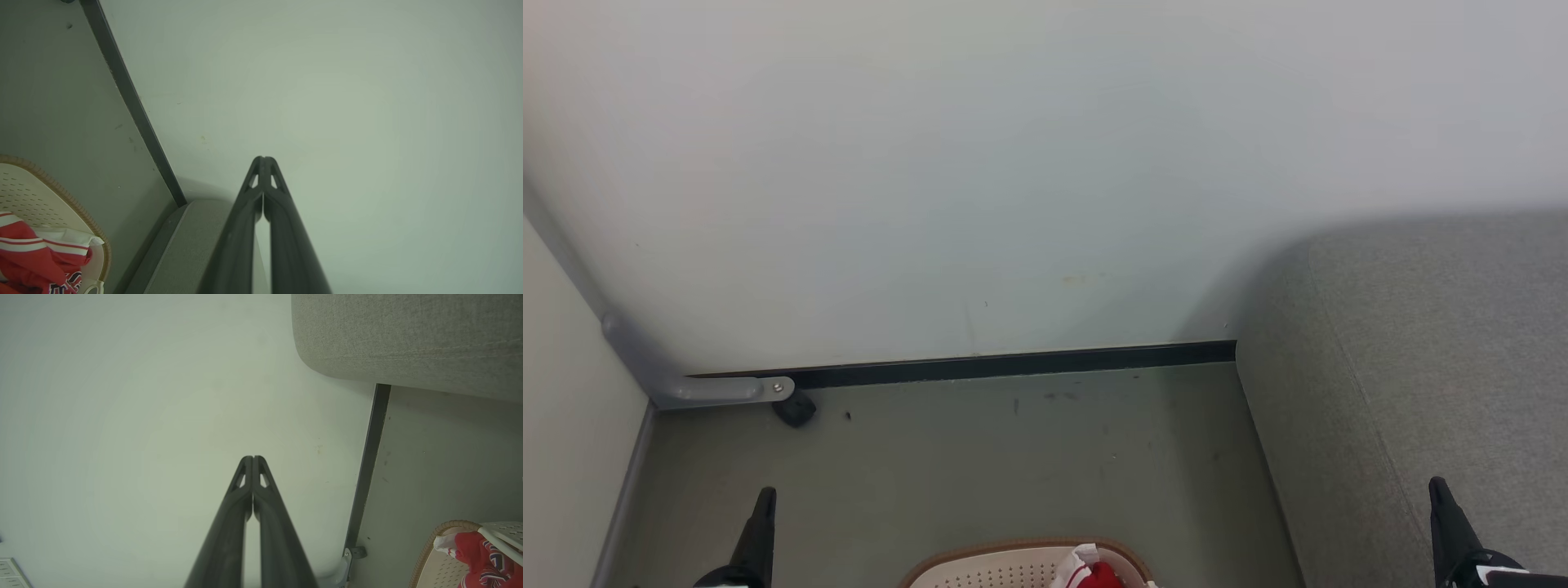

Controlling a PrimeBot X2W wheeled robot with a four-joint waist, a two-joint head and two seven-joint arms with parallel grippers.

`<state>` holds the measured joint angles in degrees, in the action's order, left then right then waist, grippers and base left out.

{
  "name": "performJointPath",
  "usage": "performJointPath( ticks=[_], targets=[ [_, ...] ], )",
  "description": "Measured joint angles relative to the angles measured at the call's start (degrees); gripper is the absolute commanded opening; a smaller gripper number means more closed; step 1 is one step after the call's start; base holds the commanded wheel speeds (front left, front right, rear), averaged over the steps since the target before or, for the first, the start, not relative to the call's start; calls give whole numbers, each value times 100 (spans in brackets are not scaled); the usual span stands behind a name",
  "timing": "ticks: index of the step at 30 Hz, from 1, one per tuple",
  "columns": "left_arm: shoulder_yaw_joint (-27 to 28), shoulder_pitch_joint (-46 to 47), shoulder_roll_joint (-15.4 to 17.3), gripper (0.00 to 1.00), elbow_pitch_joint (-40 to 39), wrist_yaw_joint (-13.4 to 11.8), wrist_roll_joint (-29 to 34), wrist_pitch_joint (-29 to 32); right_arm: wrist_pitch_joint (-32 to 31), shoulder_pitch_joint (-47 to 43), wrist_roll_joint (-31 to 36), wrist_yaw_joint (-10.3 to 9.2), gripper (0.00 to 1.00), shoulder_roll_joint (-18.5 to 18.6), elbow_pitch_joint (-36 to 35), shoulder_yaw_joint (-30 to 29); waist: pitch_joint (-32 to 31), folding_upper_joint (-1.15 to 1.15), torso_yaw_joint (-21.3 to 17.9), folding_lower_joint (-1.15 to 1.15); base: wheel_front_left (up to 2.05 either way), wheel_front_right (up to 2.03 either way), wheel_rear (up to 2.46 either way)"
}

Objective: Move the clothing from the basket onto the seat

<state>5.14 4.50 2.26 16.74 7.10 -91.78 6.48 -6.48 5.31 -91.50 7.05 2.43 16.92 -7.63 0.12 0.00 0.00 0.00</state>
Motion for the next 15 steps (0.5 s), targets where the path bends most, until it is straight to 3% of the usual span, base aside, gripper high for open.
performJointPath(
  ticks=[9,10,15],
  targets=[
    [0,0,0,0,0,0,0,0,0,0,0,0,0,0,0,0,0,0,0,0,0,0,0],
    [-5,-13,-5,100,26,-3,0,0,0,-10,1,0,100,-7,30,4,0,0,0,0,0,0,0],
    [-35,-270,-80,100,299,-7,1,-2,5,-260,2,-7,100,-114,299,38,0,0,0,0,0,0,0]
  ],
)
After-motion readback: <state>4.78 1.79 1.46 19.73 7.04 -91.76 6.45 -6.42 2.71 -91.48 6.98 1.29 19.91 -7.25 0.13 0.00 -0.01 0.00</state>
